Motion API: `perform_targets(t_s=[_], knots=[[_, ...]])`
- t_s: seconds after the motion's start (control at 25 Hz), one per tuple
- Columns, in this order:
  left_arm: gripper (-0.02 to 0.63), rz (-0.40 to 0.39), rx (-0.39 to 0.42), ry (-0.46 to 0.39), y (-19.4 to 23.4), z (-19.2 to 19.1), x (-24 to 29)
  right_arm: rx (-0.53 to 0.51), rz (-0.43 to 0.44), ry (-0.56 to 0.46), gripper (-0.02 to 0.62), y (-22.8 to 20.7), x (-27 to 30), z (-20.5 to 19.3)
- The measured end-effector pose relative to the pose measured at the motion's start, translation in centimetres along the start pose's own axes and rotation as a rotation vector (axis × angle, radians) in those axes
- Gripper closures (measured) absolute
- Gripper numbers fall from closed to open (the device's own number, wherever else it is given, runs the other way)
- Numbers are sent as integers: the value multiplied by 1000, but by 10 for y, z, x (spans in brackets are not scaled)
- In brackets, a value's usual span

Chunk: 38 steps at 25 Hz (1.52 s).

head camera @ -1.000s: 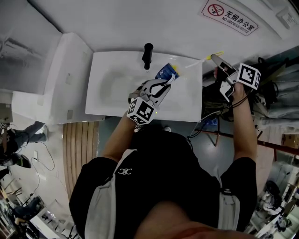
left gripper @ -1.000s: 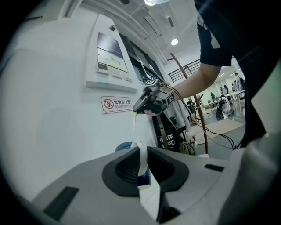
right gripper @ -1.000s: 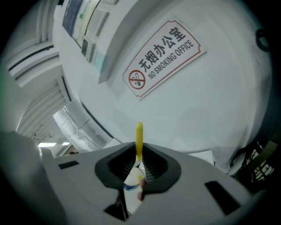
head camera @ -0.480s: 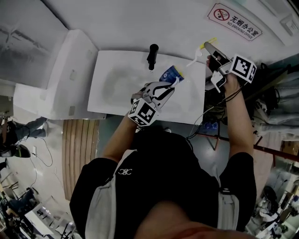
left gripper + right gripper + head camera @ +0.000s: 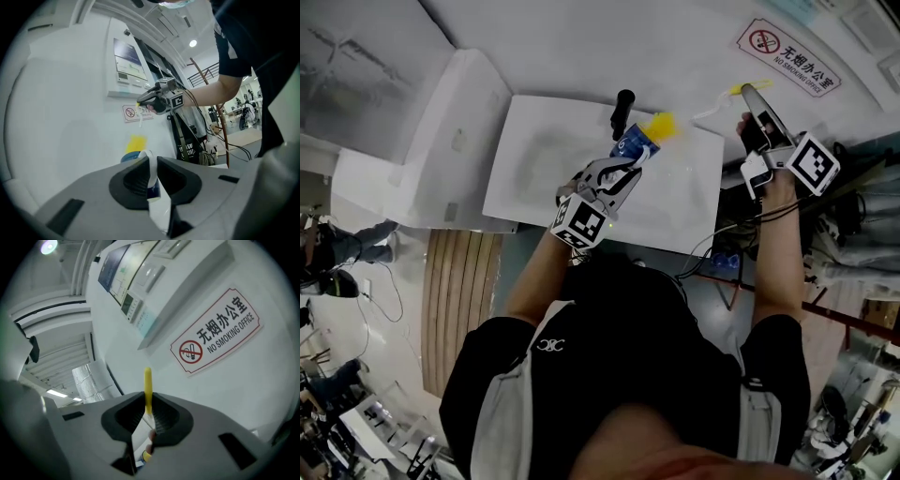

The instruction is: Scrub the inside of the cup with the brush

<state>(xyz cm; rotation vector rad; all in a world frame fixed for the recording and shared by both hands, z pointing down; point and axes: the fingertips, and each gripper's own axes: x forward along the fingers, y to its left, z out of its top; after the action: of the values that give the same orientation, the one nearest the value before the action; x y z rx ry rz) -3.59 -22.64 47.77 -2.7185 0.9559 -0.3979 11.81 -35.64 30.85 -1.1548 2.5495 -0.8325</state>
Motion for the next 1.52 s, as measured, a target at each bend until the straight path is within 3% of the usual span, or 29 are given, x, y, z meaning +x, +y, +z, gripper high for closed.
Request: perform_targets(t_s=[0.28, 0.56, 0.76, 1.04, 1.2, 1.52], knots=[[548, 78, -18, 13, 30, -7, -20, -131, -20, -88, 545, 24, -23, 17], [548, 159, -78, -9, 67, -13, -39, -352, -194, -90, 545, 27, -31, -16], [548, 221, -115, -15, 91, -18, -50, -373, -295, -73, 545, 13, -30, -63], [548, 241, -122, -20, 99, -15, -53, -405, -426, -54, 545, -1, -28, -130], [548, 241, -140, -27, 96, -10, -51, -404, -441, -19, 545, -4, -24, -151], [548, 244, -139, -40, 88, 4, -44, -388, -415, -2, 545, -6, -25, -154]])
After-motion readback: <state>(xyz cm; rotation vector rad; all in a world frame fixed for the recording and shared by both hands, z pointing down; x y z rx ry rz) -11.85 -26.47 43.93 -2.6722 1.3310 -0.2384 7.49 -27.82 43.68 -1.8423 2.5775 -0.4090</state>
